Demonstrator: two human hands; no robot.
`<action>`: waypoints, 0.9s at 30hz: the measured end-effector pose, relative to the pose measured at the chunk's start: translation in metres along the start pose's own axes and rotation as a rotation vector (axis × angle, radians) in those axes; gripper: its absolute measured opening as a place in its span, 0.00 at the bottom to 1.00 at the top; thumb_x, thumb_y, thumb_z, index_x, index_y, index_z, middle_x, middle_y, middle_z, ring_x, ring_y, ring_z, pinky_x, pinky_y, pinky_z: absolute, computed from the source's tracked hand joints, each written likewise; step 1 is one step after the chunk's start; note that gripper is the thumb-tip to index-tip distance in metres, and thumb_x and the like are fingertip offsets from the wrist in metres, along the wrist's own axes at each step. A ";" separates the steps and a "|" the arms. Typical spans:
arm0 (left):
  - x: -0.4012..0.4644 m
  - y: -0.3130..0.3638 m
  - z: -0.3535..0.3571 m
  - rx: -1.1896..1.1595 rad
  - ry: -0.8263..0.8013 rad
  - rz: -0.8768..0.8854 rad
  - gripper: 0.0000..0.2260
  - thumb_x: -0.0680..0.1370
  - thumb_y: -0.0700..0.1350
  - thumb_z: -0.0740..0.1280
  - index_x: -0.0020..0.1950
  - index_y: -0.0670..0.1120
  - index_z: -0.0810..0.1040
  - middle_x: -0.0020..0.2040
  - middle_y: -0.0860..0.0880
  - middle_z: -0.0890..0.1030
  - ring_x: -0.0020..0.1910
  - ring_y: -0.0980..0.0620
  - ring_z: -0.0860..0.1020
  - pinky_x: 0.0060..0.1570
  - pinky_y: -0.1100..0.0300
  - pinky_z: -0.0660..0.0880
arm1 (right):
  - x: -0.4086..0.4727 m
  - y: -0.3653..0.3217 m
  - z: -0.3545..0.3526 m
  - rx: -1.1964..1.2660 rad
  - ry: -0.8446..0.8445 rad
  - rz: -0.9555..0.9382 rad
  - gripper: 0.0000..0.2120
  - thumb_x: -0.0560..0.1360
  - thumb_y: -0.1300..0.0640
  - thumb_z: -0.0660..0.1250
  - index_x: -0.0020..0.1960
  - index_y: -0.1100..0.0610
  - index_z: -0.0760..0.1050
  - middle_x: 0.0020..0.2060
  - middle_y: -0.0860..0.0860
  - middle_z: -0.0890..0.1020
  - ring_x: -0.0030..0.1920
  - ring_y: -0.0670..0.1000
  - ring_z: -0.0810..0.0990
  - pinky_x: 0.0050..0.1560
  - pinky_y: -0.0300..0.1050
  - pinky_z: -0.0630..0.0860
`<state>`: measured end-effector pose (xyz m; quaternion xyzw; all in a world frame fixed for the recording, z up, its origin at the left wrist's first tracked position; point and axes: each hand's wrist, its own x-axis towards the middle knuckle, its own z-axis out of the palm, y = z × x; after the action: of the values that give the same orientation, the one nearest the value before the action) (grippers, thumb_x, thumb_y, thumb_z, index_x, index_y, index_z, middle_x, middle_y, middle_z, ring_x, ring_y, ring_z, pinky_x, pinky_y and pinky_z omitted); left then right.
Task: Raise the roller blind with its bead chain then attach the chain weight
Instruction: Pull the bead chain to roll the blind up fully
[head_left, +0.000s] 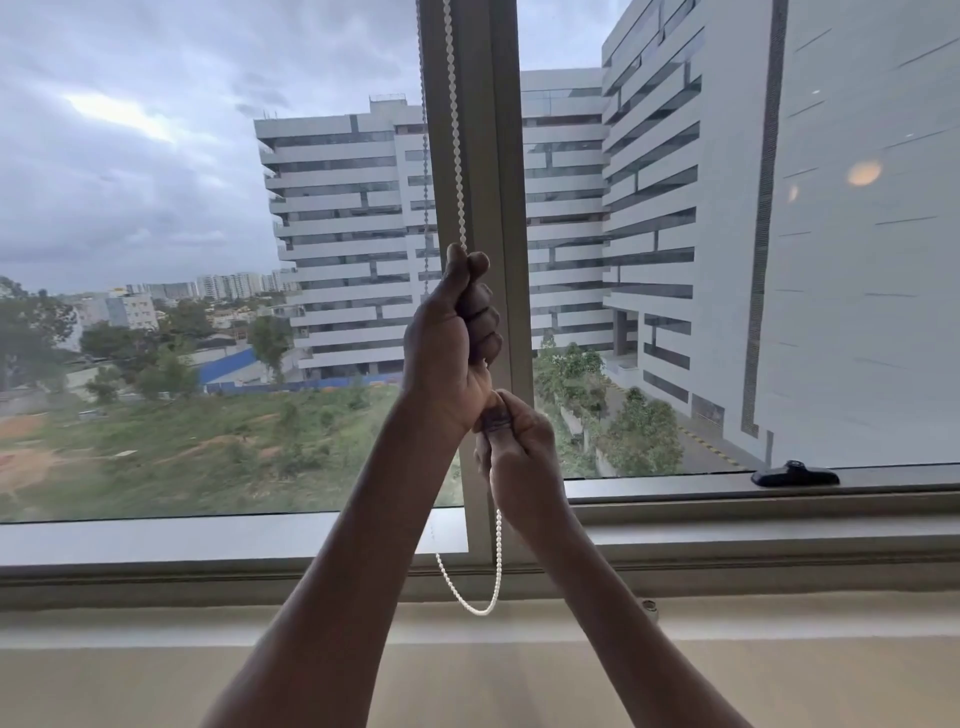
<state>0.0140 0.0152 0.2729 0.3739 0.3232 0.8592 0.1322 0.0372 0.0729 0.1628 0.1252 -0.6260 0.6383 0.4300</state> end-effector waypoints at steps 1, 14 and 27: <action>0.000 -0.001 -0.001 -0.009 -0.009 0.007 0.14 0.84 0.50 0.57 0.42 0.49 0.74 0.22 0.57 0.60 0.18 0.62 0.55 0.15 0.69 0.53 | 0.000 0.001 0.000 0.028 -0.011 0.021 0.19 0.83 0.63 0.55 0.33 0.53 0.67 0.25 0.54 0.64 0.23 0.44 0.60 0.22 0.36 0.58; -0.027 -0.046 -0.027 -0.071 -0.005 0.062 0.16 0.84 0.48 0.57 0.39 0.46 0.75 0.22 0.57 0.61 0.17 0.62 0.56 0.15 0.69 0.56 | 0.039 -0.042 -0.026 0.067 -0.037 0.138 0.15 0.83 0.56 0.56 0.56 0.64 0.78 0.45 0.60 0.81 0.45 0.56 0.78 0.50 0.50 0.74; -0.041 -0.070 -0.031 0.139 0.073 0.075 0.21 0.84 0.46 0.59 0.30 0.51 0.72 0.23 0.57 0.60 0.20 0.62 0.56 0.18 0.69 0.56 | 0.082 -0.094 -0.004 0.334 -0.183 0.257 0.16 0.83 0.54 0.55 0.52 0.63 0.77 0.33 0.54 0.81 0.28 0.50 0.74 0.30 0.41 0.69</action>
<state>0.0185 0.0350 0.1886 0.3623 0.3726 0.8521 0.0617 0.0559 0.0947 0.2843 0.1713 -0.5588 0.7687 0.2598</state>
